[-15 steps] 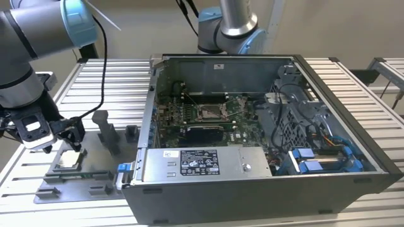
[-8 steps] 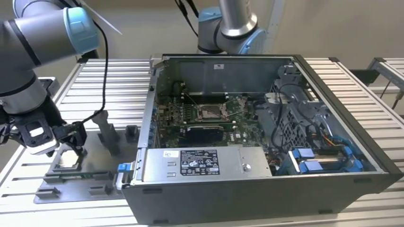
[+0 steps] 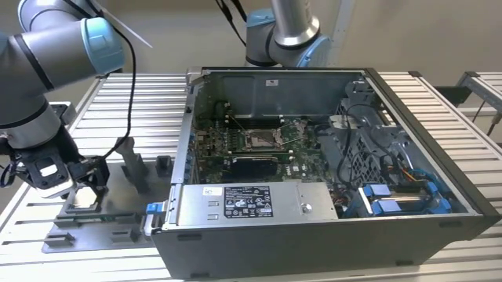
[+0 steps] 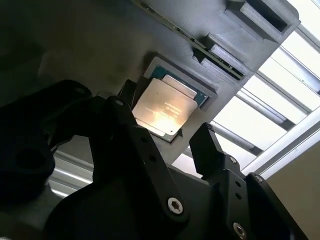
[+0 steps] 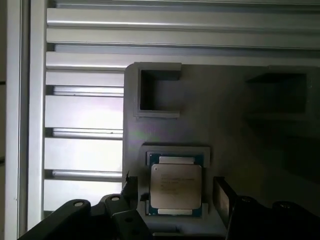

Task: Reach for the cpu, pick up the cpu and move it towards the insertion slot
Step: 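Pick up the cpu and move it towards the insertion slot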

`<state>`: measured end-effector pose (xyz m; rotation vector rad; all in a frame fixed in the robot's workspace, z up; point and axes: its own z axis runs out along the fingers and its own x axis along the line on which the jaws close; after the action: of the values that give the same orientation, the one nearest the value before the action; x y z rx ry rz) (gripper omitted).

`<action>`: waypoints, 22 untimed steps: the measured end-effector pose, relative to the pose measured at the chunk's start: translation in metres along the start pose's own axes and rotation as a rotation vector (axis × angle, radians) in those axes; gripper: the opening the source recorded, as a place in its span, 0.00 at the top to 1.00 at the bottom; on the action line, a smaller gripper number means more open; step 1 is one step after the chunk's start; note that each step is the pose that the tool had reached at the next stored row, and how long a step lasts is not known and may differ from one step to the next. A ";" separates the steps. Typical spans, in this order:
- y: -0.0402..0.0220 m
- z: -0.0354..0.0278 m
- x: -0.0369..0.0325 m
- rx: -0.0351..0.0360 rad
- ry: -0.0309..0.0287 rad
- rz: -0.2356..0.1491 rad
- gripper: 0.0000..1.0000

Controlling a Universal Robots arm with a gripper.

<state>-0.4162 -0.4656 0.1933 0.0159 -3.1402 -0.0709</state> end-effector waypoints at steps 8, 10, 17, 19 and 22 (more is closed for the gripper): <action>-0.0006 0.0065 -0.0006 -0.0021 0.0001 0.000 0.00; -0.0007 0.0075 -0.0006 -0.0025 0.0002 0.000 0.00; -0.0007 0.0080 -0.0006 -0.0030 0.0000 -0.001 0.00; -0.0006 0.0080 -0.0006 -0.0031 0.0000 -0.001 1.00; -0.0006 0.0080 -0.0006 -0.0031 0.0001 -0.001 1.00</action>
<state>-0.4155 -0.4658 0.1853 0.0167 -3.1400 -0.0758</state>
